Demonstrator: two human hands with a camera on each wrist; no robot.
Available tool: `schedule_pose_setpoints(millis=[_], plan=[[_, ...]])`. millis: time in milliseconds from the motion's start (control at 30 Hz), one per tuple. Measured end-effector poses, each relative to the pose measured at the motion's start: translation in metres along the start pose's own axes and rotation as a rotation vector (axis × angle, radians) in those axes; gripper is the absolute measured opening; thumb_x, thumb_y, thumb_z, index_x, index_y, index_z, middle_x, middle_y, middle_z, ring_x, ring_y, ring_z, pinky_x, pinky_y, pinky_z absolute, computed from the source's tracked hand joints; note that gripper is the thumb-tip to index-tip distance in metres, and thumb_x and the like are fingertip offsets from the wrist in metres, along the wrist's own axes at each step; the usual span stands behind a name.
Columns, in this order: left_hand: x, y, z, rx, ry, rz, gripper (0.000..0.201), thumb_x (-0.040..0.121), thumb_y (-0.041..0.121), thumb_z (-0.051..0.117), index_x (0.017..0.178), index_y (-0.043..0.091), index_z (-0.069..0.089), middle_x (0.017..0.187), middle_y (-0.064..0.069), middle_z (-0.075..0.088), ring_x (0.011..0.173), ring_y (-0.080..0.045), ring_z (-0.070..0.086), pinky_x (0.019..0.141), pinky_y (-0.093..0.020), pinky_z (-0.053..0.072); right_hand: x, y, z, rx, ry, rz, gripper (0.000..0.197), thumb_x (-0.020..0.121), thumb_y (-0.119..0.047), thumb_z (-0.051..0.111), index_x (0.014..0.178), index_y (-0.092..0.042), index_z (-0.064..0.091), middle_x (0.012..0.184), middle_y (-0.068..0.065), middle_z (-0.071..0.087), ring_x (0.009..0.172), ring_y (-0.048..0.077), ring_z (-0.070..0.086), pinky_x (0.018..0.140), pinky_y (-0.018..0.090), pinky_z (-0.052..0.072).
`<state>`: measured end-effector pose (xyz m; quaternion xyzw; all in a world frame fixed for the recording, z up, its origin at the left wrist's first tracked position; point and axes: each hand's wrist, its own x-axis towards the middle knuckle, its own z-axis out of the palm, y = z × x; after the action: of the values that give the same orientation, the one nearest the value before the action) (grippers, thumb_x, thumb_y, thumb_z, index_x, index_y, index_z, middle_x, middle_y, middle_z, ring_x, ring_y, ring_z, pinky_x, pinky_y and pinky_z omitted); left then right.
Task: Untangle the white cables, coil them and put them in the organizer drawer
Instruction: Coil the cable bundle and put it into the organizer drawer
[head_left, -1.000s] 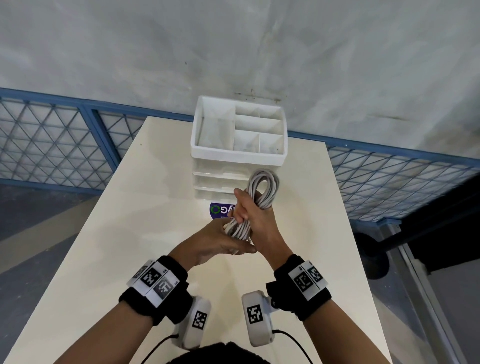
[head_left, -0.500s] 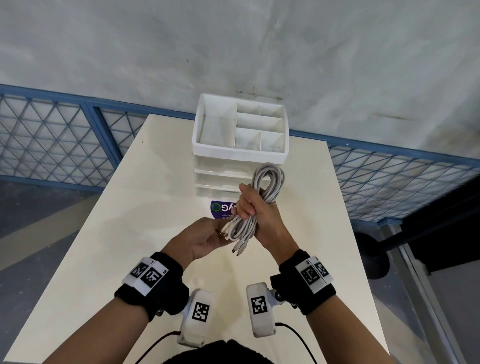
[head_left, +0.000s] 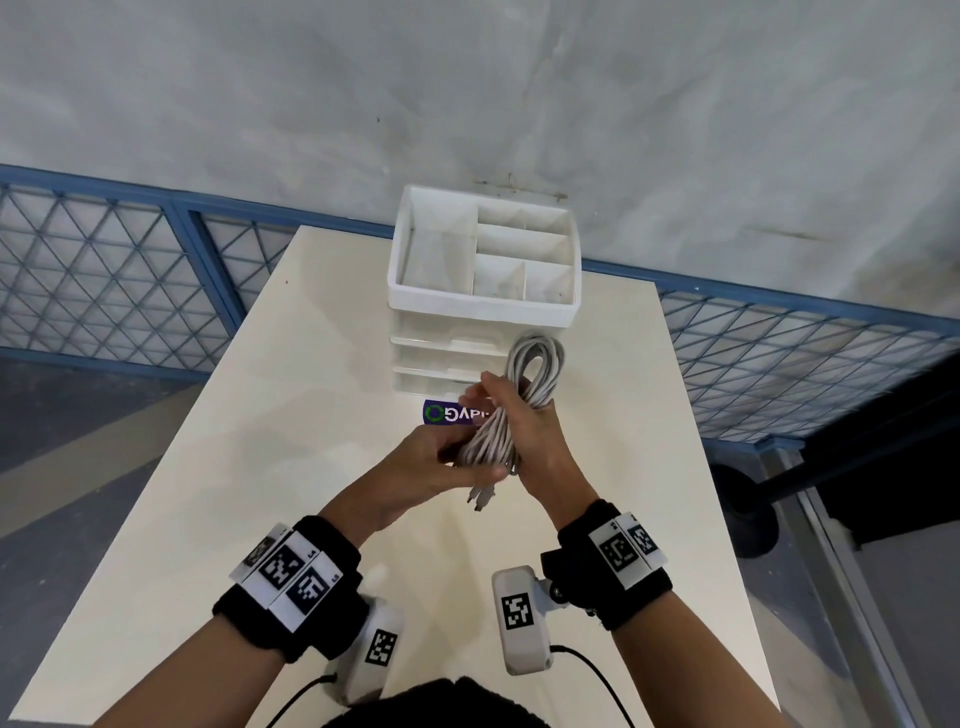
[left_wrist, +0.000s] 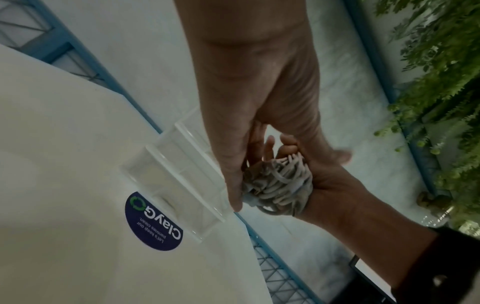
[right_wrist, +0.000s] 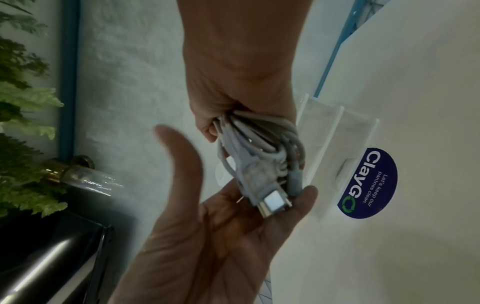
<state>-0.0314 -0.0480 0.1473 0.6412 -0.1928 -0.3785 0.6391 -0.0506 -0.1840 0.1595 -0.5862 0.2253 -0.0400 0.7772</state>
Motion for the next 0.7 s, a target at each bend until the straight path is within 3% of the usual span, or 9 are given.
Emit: schedule_pose_setpoints(millis=[133, 233, 367, 400, 467, 500, 533, 600, 700], plan=[[0.004, -0.004, 0.004, 0.071, 0.089, 0.019, 0.025, 0.076, 0.005, 0.074, 0.100, 0.003, 0.069, 0.096, -0.014, 0.073, 0.092, -0.019, 0.066, 0.083, -0.023, 0.052, 0.001, 0.004, 0.003, -0.073, 0.023, 0.035, 0.021, 0.084, -0.022, 0.065, 0.067, -0.012, 0.063, 0.083, 0.015, 0.071, 0.078, 0.026, 0.069, 0.078, 0.043, 0.056], [0.006, -0.007, 0.008, 0.083, 0.180, 0.072, 0.029, 0.074, 0.003, 0.075, 0.102, 0.003, 0.069, 0.094, -0.008, 0.072, 0.086, -0.008, 0.064, 0.075, -0.013, 0.050, 0.002, 0.004, 0.002, -0.045, 0.034, 0.086, 0.017, 0.083, -0.019, 0.064, 0.069, -0.010, 0.064, 0.087, 0.014, 0.073, 0.076, 0.030, 0.067, 0.077, 0.046, 0.056], [0.007, -0.010, 0.015, 0.099, 0.175, 0.108, 0.026, 0.076, 0.007, 0.074, 0.100, 0.002, 0.067, 0.090, -0.009, 0.069, 0.080, -0.009, 0.063, 0.075, -0.022, 0.050, 0.004, 0.007, 0.001, -0.077, 0.065, 0.088, 0.014, 0.083, -0.020, 0.064, 0.076, -0.008, 0.065, 0.085, 0.012, 0.076, 0.075, 0.029, 0.069, 0.077, 0.048, 0.057], [0.009, -0.012, 0.016, 0.108, 0.162, 0.107, 0.030, 0.075, 0.015, 0.076, 0.103, 0.008, 0.068, 0.101, -0.007, 0.066, 0.088, -0.010, 0.061, 0.079, -0.023, 0.049, 0.004, 0.008, 0.000, -0.076, 0.091, 0.082, 0.016, 0.083, -0.021, 0.064, 0.073, -0.008, 0.064, 0.080, 0.012, 0.075, 0.069, 0.029, 0.068, 0.074, 0.047, 0.057], [0.014, -0.018, 0.012, 0.231, 0.160, 0.038, 0.050, 0.068, 0.044, 0.075, 0.116, 0.038, 0.062, 0.130, 0.004, 0.043, 0.120, -0.010, 0.042, 0.100, -0.028, 0.041, 0.007, 0.011, -0.004, -0.061, 0.146, 0.079, 0.022, 0.083, -0.021, 0.063, 0.066, -0.007, 0.060, 0.069, 0.013, 0.073, 0.058, 0.030, 0.064, 0.067, 0.047, 0.057], [0.016, -0.020, 0.009, 0.327, 0.145, -0.018, 0.056, 0.066, 0.053, 0.071, 0.118, 0.052, 0.053, 0.135, 0.007, 0.032, 0.128, -0.010, 0.028, 0.108, -0.031, 0.033, 0.008, 0.013, -0.006, -0.061, 0.168, 0.076, 0.024, 0.084, -0.021, 0.062, 0.065, -0.007, 0.059, 0.064, 0.011, 0.071, 0.054, 0.030, 0.062, 0.064, 0.044, 0.057], [0.017, -0.020, 0.007, 0.400, 0.121, -0.052, 0.057, 0.069, 0.056, 0.069, 0.121, 0.056, 0.047, 0.136, 0.008, 0.025, 0.130, -0.009, 0.020, 0.112, -0.033, 0.026, 0.010, 0.014, -0.009, -0.074, 0.185, 0.067, 0.025, 0.085, -0.021, 0.061, 0.065, -0.006, 0.058, 0.060, 0.009, 0.069, 0.051, 0.028, 0.061, 0.063, 0.041, 0.056], [0.019, -0.020, 0.007, 0.453, 0.073, -0.051, 0.052, 0.081, 0.048, 0.064, 0.129, 0.047, 0.045, 0.137, 0.009, 0.023, 0.130, -0.008, 0.015, 0.114, -0.031, 0.022, 0.014, 0.017, -0.013, -0.129, 0.207, 0.047, 0.025, 0.085, -0.023, 0.062, 0.070, -0.002, 0.060, 0.060, 0.011, 0.065, 0.052, 0.026, 0.059, 0.059, 0.035, 0.053], [0.019, -0.015, 0.008, 0.338, 0.038, 0.021, 0.042, 0.093, 0.033, 0.053, 0.135, 0.036, 0.046, 0.134, 0.016, 0.034, 0.131, -0.005, 0.029, 0.101, -0.012, 0.030, 0.022, 0.022, -0.021, -0.159, 0.211, 0.031, 0.027, 0.087, -0.025, 0.062, 0.076, 0.000, 0.063, 0.070, 0.014, 0.070, 0.060, 0.028, 0.064, 0.058, 0.031, 0.055]])
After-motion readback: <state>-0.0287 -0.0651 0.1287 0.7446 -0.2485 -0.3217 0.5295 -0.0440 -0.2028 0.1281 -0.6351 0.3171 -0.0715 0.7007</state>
